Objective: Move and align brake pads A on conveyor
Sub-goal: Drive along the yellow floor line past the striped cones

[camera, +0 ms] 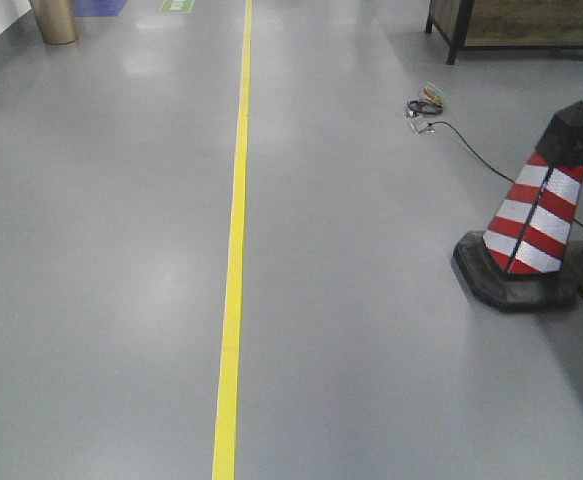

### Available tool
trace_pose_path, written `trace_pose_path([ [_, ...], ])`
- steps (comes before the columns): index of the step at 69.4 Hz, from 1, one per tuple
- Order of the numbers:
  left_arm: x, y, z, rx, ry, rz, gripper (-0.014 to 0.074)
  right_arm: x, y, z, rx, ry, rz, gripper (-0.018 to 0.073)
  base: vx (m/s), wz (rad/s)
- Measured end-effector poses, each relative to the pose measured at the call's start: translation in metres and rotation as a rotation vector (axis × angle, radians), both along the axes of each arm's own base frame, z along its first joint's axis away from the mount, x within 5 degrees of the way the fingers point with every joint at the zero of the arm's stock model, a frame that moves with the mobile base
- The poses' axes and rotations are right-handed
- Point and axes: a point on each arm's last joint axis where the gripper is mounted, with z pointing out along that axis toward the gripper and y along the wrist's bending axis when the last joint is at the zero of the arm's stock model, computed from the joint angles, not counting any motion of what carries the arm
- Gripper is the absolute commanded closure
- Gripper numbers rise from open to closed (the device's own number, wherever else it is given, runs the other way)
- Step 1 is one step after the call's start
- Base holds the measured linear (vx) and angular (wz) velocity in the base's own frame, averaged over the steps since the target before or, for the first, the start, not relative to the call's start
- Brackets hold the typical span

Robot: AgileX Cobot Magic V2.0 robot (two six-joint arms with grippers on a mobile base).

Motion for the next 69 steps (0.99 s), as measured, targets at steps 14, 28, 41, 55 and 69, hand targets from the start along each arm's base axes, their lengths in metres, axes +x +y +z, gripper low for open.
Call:
trace_pose_path([
  [14, 0.0, 0.0, 0.0, 0.0, 0.0, 0.0, 0.0603, 0.0, 0.0, -0.0002, 0.0, 0.002, 0.0, 0.0564, 0.64, -0.03],
  [28, 0.0, 0.0, 0.0, 0.0, 0.0, 0.0, 0.0603, -0.0001, 0.0, -0.0004, -0.001, 0.004, 0.001, 0.0564, 0.62, -0.05],
  [41, 0.0, 0.0, 0.0, 0.0, 0.0, 0.0, 0.0603, -0.0001, 0.0, -0.0005, -0.001, 0.005, 0.001, 0.0564, 0.6, -0.06],
  [55, 0.0, 0.0, 0.0, 0.0, 0.0, 0.0, 0.0603, -0.0001, 0.0, -0.0005, -0.002, 0.005, 0.0, 0.0564, 0.56, 0.02],
  [69, 0.0, 0.0, 0.0, 0.0, 0.0, 0.0, 0.0603, -0.0001, 0.0, -0.0005, -0.002, 0.005, 0.0, 0.0564, 0.53, 0.03],
])
